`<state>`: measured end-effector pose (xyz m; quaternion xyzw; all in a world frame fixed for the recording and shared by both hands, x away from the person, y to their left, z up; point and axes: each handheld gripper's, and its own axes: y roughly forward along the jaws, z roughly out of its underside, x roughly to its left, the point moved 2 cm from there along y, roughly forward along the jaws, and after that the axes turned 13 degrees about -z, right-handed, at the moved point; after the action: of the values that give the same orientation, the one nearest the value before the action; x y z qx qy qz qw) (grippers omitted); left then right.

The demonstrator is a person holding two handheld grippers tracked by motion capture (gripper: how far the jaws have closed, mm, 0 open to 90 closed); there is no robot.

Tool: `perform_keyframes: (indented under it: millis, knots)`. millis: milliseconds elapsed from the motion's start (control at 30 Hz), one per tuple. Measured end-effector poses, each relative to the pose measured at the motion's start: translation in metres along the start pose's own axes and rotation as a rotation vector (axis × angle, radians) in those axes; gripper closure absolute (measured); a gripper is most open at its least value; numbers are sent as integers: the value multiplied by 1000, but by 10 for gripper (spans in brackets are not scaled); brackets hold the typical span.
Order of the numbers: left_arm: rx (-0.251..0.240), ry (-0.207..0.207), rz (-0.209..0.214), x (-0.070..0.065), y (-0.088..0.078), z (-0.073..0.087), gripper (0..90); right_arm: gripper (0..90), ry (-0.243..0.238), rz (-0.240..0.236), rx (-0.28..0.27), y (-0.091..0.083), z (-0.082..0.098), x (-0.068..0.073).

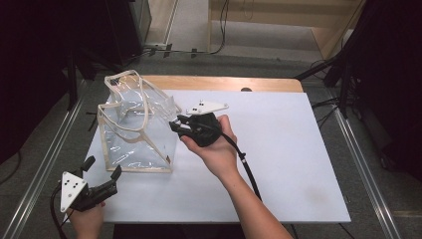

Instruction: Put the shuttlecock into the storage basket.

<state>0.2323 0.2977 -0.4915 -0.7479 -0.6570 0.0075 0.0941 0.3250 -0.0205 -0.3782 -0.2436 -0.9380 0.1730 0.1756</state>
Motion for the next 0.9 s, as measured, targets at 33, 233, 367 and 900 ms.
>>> perform_keyframes:
  millis: [33, 233, 367, 900]
  knots:
    - [0, 0, 0, 0, 0, 0, 137, 631, 0, 0, 0, 0, 0, 0]
    - [0, 0, 0, 0, 0, 0, 137, 631, -6, -8, -3, 1, -4, 2]
    - [0, 0, 0, 0, 0, 0, 137, 631, -10, -11, -6, 2, -6, 4]
    - [-1, -1, 1, 0, 0, 0, 137, 631, -34, -21, -18, 1, -23, 12]
